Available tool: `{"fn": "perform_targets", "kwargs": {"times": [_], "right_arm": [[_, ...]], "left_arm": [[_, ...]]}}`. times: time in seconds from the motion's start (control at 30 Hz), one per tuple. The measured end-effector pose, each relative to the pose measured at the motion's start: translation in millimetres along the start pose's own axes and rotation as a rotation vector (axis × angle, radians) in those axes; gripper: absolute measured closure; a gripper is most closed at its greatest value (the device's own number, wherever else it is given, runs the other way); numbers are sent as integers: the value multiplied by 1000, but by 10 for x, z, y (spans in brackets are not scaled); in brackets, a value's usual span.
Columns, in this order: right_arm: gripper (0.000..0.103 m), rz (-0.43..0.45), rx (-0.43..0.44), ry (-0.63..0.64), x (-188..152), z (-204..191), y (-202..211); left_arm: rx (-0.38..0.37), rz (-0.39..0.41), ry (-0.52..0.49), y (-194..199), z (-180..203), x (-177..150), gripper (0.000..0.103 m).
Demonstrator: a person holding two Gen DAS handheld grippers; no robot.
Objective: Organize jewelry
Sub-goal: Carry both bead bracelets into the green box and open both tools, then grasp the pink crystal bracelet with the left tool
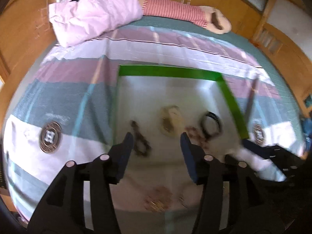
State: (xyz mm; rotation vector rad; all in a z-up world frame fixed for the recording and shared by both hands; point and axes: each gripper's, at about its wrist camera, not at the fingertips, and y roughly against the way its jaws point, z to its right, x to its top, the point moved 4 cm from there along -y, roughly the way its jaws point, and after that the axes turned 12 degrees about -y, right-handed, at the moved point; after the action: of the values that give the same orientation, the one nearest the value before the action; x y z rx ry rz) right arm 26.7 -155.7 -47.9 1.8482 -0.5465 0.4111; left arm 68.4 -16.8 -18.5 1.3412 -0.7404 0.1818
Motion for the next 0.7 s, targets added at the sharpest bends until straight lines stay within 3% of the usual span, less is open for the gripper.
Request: {"fn": "perform_targets", "kwargs": {"times": [0.03,0.1,0.2,0.4,0.7], "right_arm": [[49,-29,-9,14,-95,21,-13],[47,-79,-41,28,-244,71,-70],[47,-145,-90,-3,-372,203,-180],[47,-180,-130,-16,-421,297,-247],[47,-268,-208,97,-600,259,-404]], "left_arm": [[-31,2,-22,61,100,-61,31],[-66,-8,-70,119,247,-179,24],[-76,-53,-90,60,249,-320,24],[-72,-231,55,-258,-127,-638,20],[-11,-384,-39,-601,48,-796,18]]}}
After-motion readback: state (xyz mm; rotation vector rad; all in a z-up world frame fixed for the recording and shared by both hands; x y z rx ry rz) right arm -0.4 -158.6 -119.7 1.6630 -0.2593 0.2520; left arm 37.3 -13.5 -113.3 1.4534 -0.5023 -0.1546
